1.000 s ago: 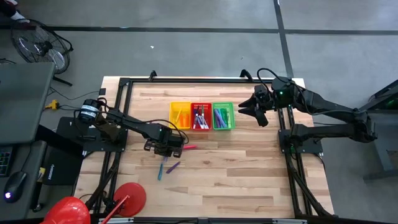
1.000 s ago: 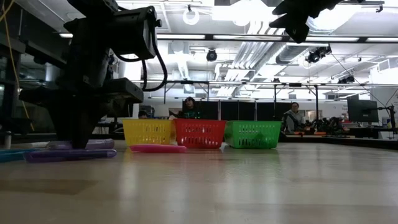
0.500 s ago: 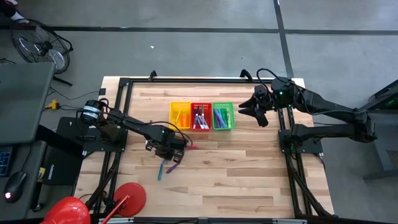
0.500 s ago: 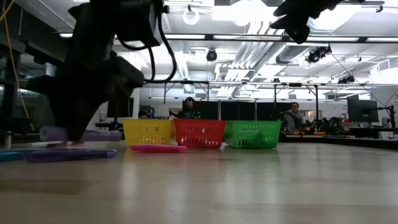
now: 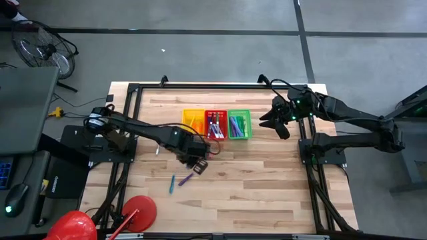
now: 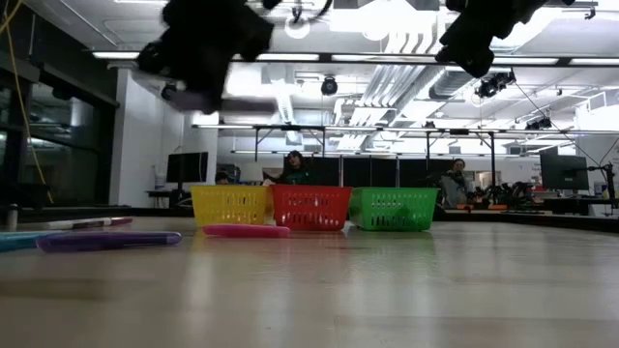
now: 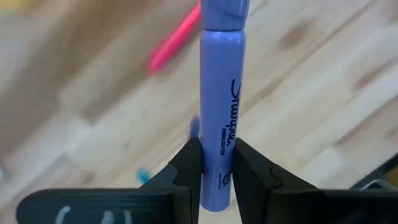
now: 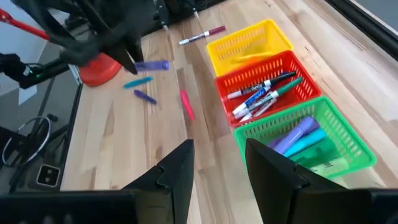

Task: Pick & Place Markers
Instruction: Put the purple highlighter into the green bin

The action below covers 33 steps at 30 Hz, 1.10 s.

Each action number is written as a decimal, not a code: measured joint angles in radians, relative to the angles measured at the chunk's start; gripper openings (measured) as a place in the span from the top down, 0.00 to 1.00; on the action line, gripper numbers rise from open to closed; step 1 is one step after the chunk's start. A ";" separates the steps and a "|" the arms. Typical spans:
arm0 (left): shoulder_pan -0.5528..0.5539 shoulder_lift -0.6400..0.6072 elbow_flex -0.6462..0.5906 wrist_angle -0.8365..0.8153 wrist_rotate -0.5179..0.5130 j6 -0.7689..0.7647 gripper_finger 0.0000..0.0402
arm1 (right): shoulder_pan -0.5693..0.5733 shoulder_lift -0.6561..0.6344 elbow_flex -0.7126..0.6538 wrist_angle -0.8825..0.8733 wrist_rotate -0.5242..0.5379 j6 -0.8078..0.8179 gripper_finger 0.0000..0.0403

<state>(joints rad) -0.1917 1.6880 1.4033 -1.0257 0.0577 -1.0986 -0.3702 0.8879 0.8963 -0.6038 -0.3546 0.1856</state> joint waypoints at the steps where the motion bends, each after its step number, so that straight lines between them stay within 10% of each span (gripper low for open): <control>1: 0.000 0.000 0.032 -0.002 -0.032 0.021 0.85 | 0.000 0.000 0.000 -0.003 0.000 -0.007 0.67; 15: 0.037 -0.001 0.174 0.351 -0.427 0.397 0.85 | 0.000 0.000 0.000 0.150 -0.083 -0.090 0.67; 33: 0.160 -0.001 0.174 0.819 -0.378 0.780 0.85 | 0.000 0.020 0.000 0.480 -0.154 -0.133 0.66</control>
<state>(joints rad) -0.0315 1.6867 1.5776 -0.2066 -0.3206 -0.3184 -0.3706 0.9075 0.8965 -0.1238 -0.5085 0.0529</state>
